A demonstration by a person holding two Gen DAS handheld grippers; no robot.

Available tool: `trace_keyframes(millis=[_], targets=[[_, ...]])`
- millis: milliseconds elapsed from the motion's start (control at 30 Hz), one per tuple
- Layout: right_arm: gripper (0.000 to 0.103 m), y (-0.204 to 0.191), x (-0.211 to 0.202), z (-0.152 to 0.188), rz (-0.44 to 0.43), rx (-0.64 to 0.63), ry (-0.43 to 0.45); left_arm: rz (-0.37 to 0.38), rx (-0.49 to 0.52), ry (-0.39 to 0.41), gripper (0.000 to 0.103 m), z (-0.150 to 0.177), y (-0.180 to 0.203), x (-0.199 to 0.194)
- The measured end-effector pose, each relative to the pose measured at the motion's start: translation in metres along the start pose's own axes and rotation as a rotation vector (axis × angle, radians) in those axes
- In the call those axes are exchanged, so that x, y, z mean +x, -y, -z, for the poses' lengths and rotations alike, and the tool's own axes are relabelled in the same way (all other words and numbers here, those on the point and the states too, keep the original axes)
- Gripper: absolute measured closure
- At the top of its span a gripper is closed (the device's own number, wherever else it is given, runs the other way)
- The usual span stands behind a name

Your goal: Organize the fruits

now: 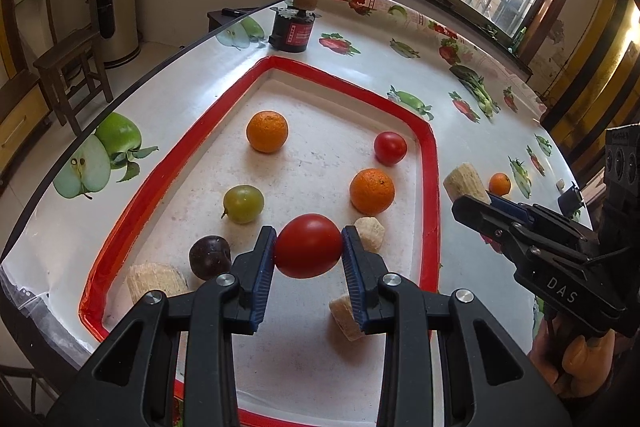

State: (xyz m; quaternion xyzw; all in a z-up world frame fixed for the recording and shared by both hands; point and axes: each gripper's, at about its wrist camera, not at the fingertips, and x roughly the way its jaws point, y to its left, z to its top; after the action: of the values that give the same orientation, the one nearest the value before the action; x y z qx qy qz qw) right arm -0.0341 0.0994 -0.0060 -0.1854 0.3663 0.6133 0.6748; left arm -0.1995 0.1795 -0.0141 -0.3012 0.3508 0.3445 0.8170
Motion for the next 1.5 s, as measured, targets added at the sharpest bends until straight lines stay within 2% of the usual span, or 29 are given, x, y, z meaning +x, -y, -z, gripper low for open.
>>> trace_keyframes(millis=[533,933,1133,1200,1267,1333,1500], targets=[[0.076,-0.002,0.050,-0.019,0.033,-0.040,-0.071,-0.016,0.010,-0.046,0.072,-0.009,-0.001,0.029],[0.075,0.000,0.060,-0.020,0.030,-0.033,-0.079,-0.020,-0.010,-0.083,0.072,-0.005,-0.004,0.040],[0.070,0.002,0.056,-0.019,0.017,-0.024,-0.073,-0.043,-0.014,-0.085,0.072,-0.007,-0.004,0.037],[0.065,0.002,0.052,-0.019,0.012,-0.020,-0.066,-0.051,-0.015,-0.078,0.067,-0.007,-0.004,0.034],[0.058,0.001,0.046,-0.019,0.012,-0.020,-0.055,-0.058,-0.016,-0.062,0.050,-0.008,-0.004,0.029],[0.054,0.001,0.039,-0.018,0.018,-0.021,-0.043,-0.066,-0.010,-0.044,0.048,-0.008,-0.003,0.024],[0.054,0.006,0.019,-0.014,0.023,-0.004,-0.015,-0.062,-0.006,-0.033,0.048,-0.009,0.002,0.017]])
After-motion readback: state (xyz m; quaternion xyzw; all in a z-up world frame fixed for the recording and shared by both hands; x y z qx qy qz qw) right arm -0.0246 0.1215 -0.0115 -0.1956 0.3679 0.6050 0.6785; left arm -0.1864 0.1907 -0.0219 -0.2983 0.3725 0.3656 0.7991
